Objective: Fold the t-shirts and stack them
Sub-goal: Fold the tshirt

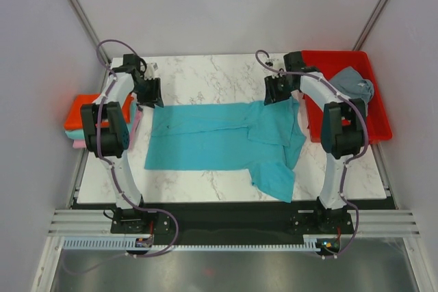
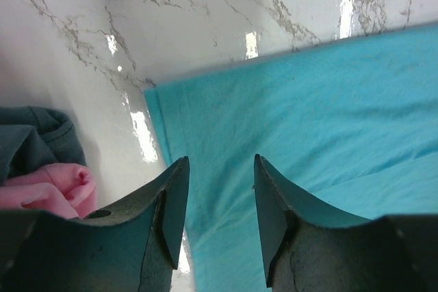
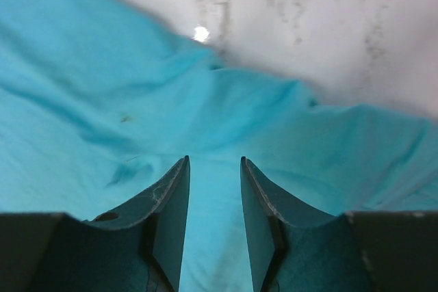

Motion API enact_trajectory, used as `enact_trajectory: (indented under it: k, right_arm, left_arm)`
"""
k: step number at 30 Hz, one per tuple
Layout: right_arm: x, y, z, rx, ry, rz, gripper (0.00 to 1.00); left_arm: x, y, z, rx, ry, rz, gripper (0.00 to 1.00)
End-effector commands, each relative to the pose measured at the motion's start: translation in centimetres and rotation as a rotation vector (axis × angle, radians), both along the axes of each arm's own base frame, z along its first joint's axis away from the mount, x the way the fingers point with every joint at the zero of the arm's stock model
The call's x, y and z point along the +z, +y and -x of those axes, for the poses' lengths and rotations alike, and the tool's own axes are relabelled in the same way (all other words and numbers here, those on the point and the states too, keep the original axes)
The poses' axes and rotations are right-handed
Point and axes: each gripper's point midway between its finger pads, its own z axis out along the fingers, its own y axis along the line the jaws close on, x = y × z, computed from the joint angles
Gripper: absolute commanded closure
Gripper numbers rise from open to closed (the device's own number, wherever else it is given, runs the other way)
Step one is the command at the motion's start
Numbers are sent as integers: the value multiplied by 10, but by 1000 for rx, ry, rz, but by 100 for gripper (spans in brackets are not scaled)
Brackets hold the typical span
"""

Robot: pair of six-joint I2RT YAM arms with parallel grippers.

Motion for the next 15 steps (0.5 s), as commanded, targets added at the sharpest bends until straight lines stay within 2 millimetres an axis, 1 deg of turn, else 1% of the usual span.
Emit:
enact_trajectory:
  k: [1, 2, 3, 4, 5, 6, 7, 9, 11, 13, 15]
  right_arm:
    - [-15, -23, -28, -79, 1, 14, 57]
    - [-14, -27, -36, -88, -12, 18, 57]
    - [-21, -31, -39, -96, -4, 29, 57]
    - [-22, -39, -44, -109, -8, 31, 57]
    - [-19, -42, -50, -109, -24, 34, 57]
    - [-23, -48, -53, -123, -23, 43, 57]
    - [-20, -52, -57, -130, -31, 45, 57]
    - [-23, -57, -60, -139, -29, 47, 57]
    - [-24, -59, -62, -141, -32, 49, 57]
    - [-27, -60, -62, -139, -29, 55, 57]
    - [-33, -62, -62, -140, -19, 60, 57]
  left_arm:
    - [-3, -2, -1, 32, 24, 9, 50]
    - [-4, 1, -1, 45, 27, -2, 50]
    - [-7, 7, -2, 56, 29, -34, 50]
    - [-8, 10, -4, 61, 25, -54, 45]
    - [-11, 14, -4, 65, 28, -76, 43]
    - [-11, 19, -7, 68, 22, -101, 41]
    - [-16, 20, -7, 64, 31, -108, 40]
    - [-16, 23, -11, 68, 25, -122, 40]
    - [-25, 23, -13, 67, 43, -122, 40]
    - [-29, 22, -18, 63, 42, -118, 41]
    - [-39, 23, -24, 61, 53, -120, 44]
